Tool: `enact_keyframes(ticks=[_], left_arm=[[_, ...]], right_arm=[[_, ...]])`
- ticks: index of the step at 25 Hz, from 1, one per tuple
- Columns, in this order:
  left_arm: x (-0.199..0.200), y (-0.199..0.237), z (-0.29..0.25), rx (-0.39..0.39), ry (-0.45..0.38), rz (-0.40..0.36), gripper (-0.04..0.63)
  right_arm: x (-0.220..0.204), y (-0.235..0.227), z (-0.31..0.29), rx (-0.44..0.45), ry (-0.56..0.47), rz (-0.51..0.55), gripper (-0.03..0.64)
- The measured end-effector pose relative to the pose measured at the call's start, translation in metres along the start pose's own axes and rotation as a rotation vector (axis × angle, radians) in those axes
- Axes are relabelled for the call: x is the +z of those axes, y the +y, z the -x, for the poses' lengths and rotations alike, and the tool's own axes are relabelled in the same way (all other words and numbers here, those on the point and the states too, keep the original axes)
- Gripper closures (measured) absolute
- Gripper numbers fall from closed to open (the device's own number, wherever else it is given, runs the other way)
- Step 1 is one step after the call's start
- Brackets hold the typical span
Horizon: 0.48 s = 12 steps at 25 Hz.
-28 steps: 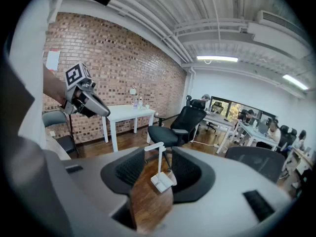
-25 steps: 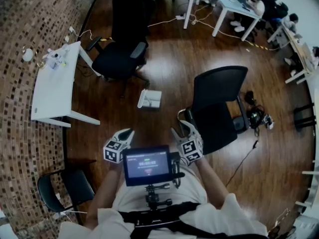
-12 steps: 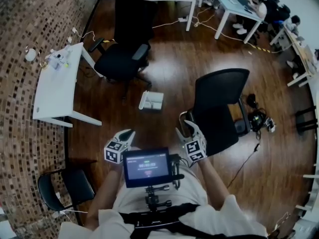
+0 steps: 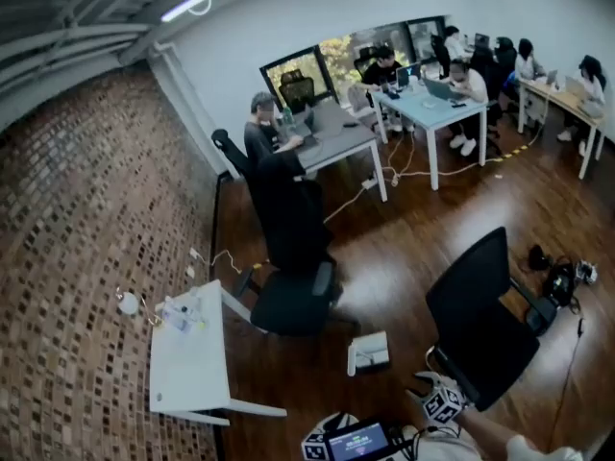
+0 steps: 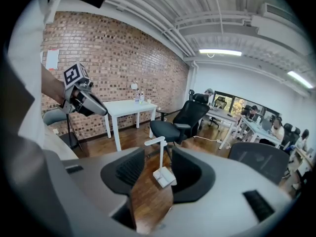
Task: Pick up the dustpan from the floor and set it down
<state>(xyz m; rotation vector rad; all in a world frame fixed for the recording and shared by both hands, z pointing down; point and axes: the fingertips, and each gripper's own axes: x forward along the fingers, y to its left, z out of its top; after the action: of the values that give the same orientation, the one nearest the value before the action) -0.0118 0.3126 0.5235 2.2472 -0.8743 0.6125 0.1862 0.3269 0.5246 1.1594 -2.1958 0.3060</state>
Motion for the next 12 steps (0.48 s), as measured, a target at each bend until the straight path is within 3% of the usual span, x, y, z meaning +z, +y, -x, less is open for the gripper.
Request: enact_keyframes(ticks=[6, 12], left_arm=[[0.018, 0.029, -0.018, 0.01, -0.029, -0.1, 0.572], [0.052, 0.045, -0.035, -0.02, -0.028, -0.137, 0.572]], right_arm=[[0.022, -0.016, -0.02, -0.05, -0.064, 0.016, 0.434], [0.046, -0.028, -0.044, -0.072, -0.11, 0.008, 0.434]])
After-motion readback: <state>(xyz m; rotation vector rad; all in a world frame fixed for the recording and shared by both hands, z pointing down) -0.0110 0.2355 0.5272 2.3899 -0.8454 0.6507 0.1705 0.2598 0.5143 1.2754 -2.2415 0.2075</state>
